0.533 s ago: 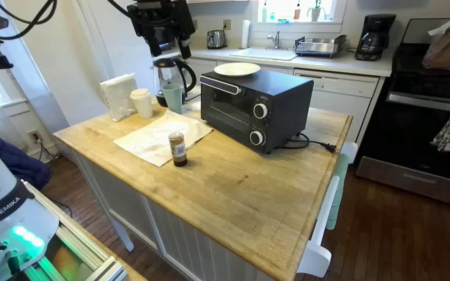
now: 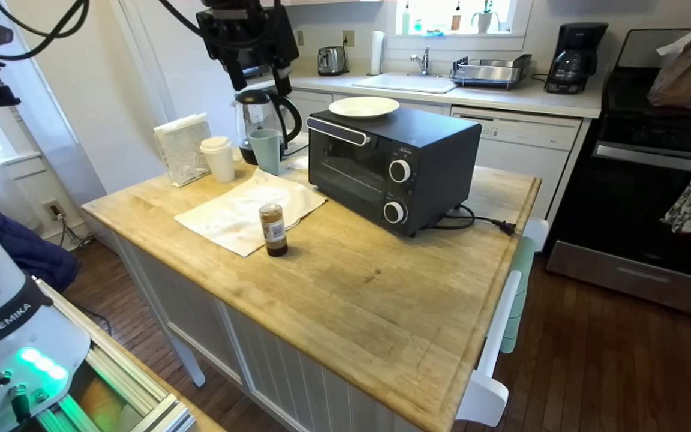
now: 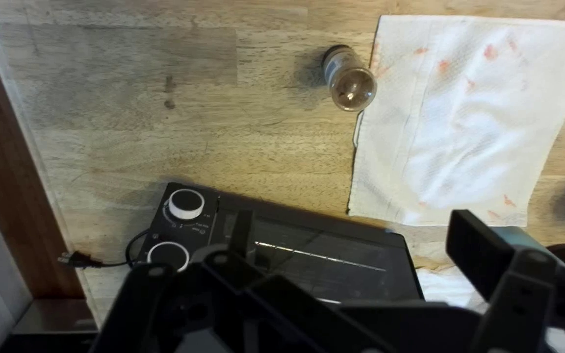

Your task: Pick up the spice bottle and put it on the white towel, pick up the spice bottle and put it on the kitchen counter the right way up

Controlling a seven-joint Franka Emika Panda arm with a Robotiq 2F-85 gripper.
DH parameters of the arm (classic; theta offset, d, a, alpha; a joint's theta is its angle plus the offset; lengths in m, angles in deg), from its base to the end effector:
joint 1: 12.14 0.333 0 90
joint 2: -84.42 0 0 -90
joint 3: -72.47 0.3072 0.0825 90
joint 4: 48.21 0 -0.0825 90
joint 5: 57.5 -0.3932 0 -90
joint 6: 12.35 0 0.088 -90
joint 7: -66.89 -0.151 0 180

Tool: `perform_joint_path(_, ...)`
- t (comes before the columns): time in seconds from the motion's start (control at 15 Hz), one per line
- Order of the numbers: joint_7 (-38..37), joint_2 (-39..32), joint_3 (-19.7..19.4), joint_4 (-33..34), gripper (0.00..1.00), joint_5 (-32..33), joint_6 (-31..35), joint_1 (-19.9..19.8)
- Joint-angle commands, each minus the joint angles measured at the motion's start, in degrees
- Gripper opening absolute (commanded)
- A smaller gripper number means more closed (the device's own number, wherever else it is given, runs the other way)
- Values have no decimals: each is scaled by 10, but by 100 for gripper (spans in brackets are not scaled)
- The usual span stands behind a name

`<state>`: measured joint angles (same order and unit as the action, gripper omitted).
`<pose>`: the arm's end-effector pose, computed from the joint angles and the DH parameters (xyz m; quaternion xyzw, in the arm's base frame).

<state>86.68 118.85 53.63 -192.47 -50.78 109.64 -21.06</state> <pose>0.3635 -0.1982 0.4347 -0.9944 0.0245 -0.1028 0.0001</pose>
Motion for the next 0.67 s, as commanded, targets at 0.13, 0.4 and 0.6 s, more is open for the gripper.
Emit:
perform_joint_path(0.13,30,-126,-28,47,100,-122,-64,41)
perform_joint_path(0.4,-49,-220,1,85,100,-142,-101,19)
perform_joint_path(0.6,-129,-269,27,106,100,-129,-77,11)
